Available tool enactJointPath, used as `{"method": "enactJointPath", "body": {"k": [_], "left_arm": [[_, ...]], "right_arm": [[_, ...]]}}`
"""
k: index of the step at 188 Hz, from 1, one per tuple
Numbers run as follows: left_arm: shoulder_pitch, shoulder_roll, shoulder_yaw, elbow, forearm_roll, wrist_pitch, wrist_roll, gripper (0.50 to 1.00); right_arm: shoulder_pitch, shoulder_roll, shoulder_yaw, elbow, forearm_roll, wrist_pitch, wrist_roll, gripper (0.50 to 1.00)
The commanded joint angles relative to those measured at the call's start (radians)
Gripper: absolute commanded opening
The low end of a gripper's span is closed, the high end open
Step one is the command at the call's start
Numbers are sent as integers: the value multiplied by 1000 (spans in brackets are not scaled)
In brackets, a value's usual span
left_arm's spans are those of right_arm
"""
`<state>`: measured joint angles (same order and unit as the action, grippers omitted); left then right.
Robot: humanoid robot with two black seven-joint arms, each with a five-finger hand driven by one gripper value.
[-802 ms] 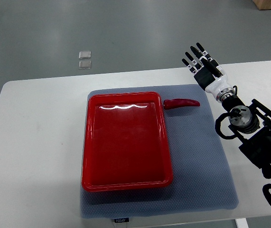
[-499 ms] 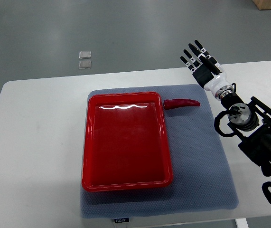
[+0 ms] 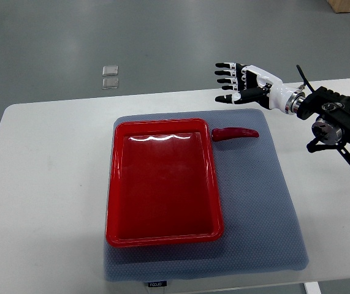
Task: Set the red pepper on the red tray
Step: 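Reach the right hand down toward the red chili pepper, then close the right hand's fingers around the red chili pepper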
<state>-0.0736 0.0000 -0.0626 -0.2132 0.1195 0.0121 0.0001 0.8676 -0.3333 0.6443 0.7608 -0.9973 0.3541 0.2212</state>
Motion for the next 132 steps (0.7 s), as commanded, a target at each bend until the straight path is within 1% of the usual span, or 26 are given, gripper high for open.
{"method": "enactJointPath", "body": {"k": [1, 2, 12, 23, 33, 37, 47, 48, 50, 56, 65, 66, 71, 73, 77, 87, 88, 92, 108, 132], "left_arm": [[0, 0, 1, -2, 0, 0, 0, 1000], [0, 0, 1, -2, 0, 0, 0, 1000], [0, 0, 1, -2, 0, 0, 0, 1000], [0, 0, 1, -2, 0, 0, 0, 1000], [0, 0, 0, -2, 0, 0, 0, 1000], [0, 0, 0, -2, 0, 0, 0, 1000], [0, 0, 0, -2, 0, 0, 0, 1000], [0, 0, 0, -2, 0, 0, 0, 1000], [0, 0, 0, -2, 0, 0, 0, 1000], [0, 0, 0, -2, 0, 0, 0, 1000], [0, 0, 0, -2, 0, 0, 0, 1000], [0, 0, 0, -2, 0, 0, 0, 1000], [0, 0, 0, -2, 0, 0, 0, 1000], [0, 0, 0, -2, 0, 0, 0, 1000], [0, 0, 0, -2, 0, 0, 0, 1000], [0, 0, 0, -2, 0, 0, 0, 1000], [0, 0, 0, -2, 0, 0, 0, 1000], [0, 0, 0, -2, 0, 0, 0, 1000], [0, 0, 1, -2, 0, 0, 0, 1000], [0, 0, 1, -2, 0, 0, 0, 1000]], "right_arm": [[1, -29, -55, 69, -353, -90, 36, 907], [1, -27, -60, 71, -378, -105, 36, 905], [-4, -18, -87, 72, -467, -168, 36, 905], [-2, -15, -146, 69, -483, -225, 33, 901], [1, -15, -189, 68, -483, -254, 32, 893], [1, -15, -216, 61, -486, -279, 30, 885], [1, -15, -216, 61, -486, -279, 30, 885], [1, -13, -251, 45, -484, -318, 26, 875], [1, -13, -256, 40, -484, -325, 23, 874], [1, -13, -267, 28, -484, -339, 15, 870], [1, -13, -267, 28, -484, -339, 15, 870], [1, -10, -270, 11, -484, -348, 10, 864], [1, -9, -270, 6, -484, -350, 9, 858], [1, -6, -270, 3, -484, -351, 9, 844], [1, -6, -268, -1, -484, -354, 7, 832], [1, -6, -268, -1, -484, -354, 7, 832], [1, 3, -267, -18, -483, -372, 1, 809], [1, 10, -267, -26, -481, -385, -5, 803], [1, 48, -268, -57, -481, -411, -11, 801], [1, 66, -267, -67, -478, -412, -11, 797]]}}
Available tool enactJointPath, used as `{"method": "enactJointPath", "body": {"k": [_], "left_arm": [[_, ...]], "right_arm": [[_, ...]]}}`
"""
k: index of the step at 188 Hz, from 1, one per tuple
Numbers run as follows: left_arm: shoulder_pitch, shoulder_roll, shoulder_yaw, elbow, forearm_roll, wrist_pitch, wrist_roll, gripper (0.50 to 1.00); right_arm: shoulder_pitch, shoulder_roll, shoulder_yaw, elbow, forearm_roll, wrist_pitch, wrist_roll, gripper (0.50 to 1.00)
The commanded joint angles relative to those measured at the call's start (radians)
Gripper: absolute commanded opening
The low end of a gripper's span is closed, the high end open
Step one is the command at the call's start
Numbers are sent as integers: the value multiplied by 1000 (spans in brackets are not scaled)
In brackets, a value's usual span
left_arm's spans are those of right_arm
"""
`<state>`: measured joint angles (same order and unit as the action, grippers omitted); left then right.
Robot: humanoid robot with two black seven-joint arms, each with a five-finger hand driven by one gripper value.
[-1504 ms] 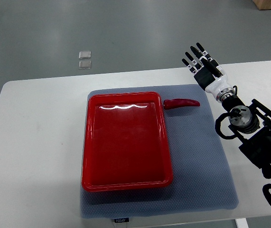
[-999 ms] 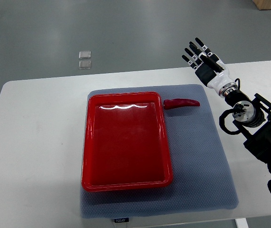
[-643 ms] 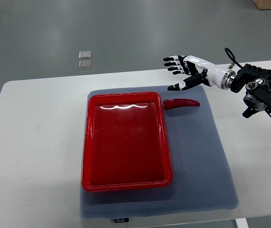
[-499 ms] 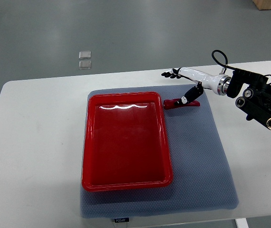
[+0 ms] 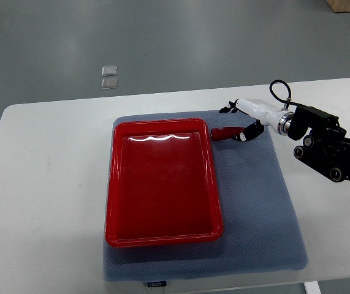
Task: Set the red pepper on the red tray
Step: 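Close the right hand's fingers around the red chili pepper, then lift the pepper and carry it over the red tray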
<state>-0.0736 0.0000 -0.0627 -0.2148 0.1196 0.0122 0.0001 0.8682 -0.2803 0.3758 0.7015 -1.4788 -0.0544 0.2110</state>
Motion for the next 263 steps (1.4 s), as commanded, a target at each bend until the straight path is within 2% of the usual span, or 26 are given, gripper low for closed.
{"method": "enactJointPath", "body": {"k": [1, 49, 50, 54, 70, 86, 95, 96, 112, 122, 123, 153, 203, 216, 255, 256, 263], "left_arm": [[0, 0, 1, 0, 0, 0, 0, 1000], [0, 0, -2, 2, 0, 0, 0, 1000], [0, 0, -2, 2, 0, 0, 0, 1000], [0, 0, -2, 2, 0, 0, 0, 1000], [0, 0, -2, 0, 0, 0, 0, 1000], [0, 0, -2, 0, 0, 0, 0, 1000], [0, 0, -2, 0, 0, 0, 0, 1000], [0, 0, -2, 0, 0, 0, 0, 1000], [0, 0, -2, 2, 0, 0, 0, 1000], [0, 0, -2, 2, 0, 0, 0, 1000], [0, 0, -2, 2, 0, 0, 0, 1000], [0, 0, -2, 2, 0, 0, 0, 1000], [0, 0, -2, 2, 0, 0, 0, 1000], [0, 0, -2, 2, 0, 0, 0, 1000], [0, 0, 0, 2, 0, 0, 0, 1000], [0, 0, 0, 2, 0, 0, 0, 1000], [0, 0, 0, 0, 0, 0, 0, 1000]], "right_arm": [[0, 13, 2, -8, 3, -4, -1, 797], [-8, 26, -1, -8, 3, -2, -1, 795], [-11, 26, -3, -7, 3, 1, -1, 779], [-11, 26, -3, -7, 3, 1, 1, 770], [-11, 26, -8, -7, 3, 4, 1, 758], [-12, 26, -9, -7, 2, 7, 1, 709], [-12, 26, -9, -7, 2, 7, 1, 709], [-12, 26, -9, -7, 2, 7, 1, 650], [-12, 26, -12, -7, 0, 8, 2, 574], [-12, 26, -12, -7, 0, 8, 2, 574], [-11, 24, -24, -7, 0, 8, 4, 548], [-12, 24, -38, -8, 0, 5, 7, 502], [0, 6, -32, 15, 5, 19, 8, 500], [43, -48, -20, 46, 20, 54, 8, 500], [81, -115, -18, 113, 28, 76, 8, 500], [89, -141, -17, 140, 29, 90, 7, 500], [94, -151, -17, 158, 31, 96, 7, 500]]}}
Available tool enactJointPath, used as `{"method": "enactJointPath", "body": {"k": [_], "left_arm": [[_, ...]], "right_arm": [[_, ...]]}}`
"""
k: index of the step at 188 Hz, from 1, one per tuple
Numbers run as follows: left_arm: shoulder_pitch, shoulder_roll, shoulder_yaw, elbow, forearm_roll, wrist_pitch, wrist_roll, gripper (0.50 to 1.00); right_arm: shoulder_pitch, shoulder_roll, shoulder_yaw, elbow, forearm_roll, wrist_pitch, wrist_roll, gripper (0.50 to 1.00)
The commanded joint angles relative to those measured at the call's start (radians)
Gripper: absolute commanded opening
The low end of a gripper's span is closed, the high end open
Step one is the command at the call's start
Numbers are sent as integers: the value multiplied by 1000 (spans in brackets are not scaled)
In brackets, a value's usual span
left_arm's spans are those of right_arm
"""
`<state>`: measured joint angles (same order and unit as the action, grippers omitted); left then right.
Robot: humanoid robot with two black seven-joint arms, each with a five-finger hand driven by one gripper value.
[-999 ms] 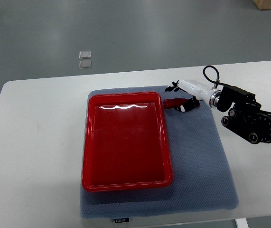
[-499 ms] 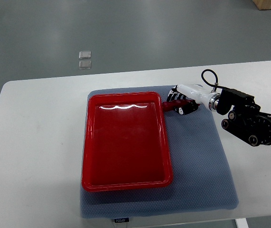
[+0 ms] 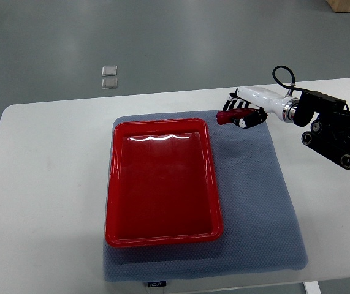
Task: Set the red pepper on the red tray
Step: 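Lift the pepper and carry it over the red tray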
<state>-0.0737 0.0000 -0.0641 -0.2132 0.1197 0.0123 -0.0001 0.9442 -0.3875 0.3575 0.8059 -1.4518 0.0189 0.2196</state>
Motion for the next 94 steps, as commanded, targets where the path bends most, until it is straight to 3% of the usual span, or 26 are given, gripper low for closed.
{"method": "enactJointPath", "body": {"k": [1, 46, 94], "left_arm": [[0, 0, 1, 0, 0, 0, 0, 1000], [0, 0, 0, 0, 0, 0, 0, 1000], [0, 0, 0, 3, 0, 0, 0, 1000]], "right_arm": [[19, -45, 1, 58, 4, 24, -2, 500], [36, -8, 1, 124, 4, 26, -8, 500], [38, 217, -19, 78, -2, 7, 1, 500]]}}
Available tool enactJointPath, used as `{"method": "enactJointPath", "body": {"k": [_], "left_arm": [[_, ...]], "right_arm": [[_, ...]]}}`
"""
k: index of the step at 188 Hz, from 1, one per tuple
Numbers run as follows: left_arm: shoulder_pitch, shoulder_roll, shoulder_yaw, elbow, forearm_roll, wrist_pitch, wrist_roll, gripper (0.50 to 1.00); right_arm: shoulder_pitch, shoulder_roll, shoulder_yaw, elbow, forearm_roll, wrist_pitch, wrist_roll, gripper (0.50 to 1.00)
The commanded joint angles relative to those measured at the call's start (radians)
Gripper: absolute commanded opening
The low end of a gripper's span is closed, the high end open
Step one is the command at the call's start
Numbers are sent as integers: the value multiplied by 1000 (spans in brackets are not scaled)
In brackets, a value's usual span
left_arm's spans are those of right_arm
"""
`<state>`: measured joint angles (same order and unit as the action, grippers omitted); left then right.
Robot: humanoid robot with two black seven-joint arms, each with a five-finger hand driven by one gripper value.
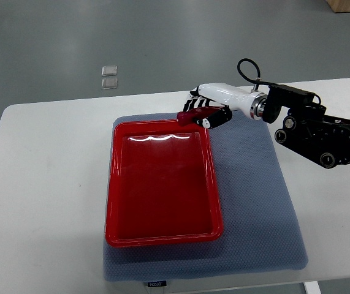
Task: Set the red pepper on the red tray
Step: 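Lift the pepper and carry it over the red tray, then release the pepper into the tray and raise the open right hand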
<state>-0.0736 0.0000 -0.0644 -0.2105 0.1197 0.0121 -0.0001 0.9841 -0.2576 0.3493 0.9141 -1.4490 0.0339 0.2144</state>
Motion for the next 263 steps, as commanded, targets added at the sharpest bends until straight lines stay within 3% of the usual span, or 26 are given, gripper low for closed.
{"method": "enactJointPath", "body": {"k": [1, 26, 60, 107, 114, 123, 124, 134, 146, 147, 153, 187, 205, 263], "left_arm": [[0, 0, 0, 0, 0, 0, 0, 1000], [0, 0, 0, -1, 0, 0, 0, 1000], [0, 0, 0, -1, 0, 0, 0, 1000], [0, 0, 0, -1, 0, 0, 0, 1000], [0, 0, 0, 0, 0, 0, 0, 1000], [0, 0, 0, 0, 0, 0, 0, 1000], [0, 0, 0, 2, 0, 0, 0, 1000], [0, 0, 0, 3, 0, 0, 0, 1000], [0, 0, 0, 3, 0, 0, 0, 1000], [0, 0, 0, 5, 0, 0, 0, 1000], [0, 0, 0, 5, 0, 0, 0, 1000], [0, 0, 0, 5, 0, 0, 0, 1000], [0, 0, 0, 5, 0, 0, 0, 1000], [0, 0, 0, 2, 0, 0, 0, 1000]], "right_arm": [[-2, 87, -10, -31, -5, -8, 6, 500], [-8, 167, -58, -67, -7, -25, 8, 500], [-30, 195, -128, -106, -8, -74, 25, 500], [-59, 218, -128, -107, -8, -77, 31, 500], [-61, 218, -125, -106, -7, -77, 31, 580], [-61, 218, -125, -106, -7, -77, 31, 580], [-61, 218, -125, -106, -7, -77, 42, 673], [-61, 216, -122, -106, -7, -77, 54, 774], [-61, 216, -122, -106, -5, -77, 54, 787], [-61, 215, -119, -106, -5, -77, 54, 831], [-62, 213, -116, -106, -4, -77, 54, 860], [-62, 199, -95, -103, 2, -78, 59, 866], [-62, 195, 51, -104, 65, -74, 60, 866], [-163, 170, 494, -98, 645, -49, 62, 885]]}}
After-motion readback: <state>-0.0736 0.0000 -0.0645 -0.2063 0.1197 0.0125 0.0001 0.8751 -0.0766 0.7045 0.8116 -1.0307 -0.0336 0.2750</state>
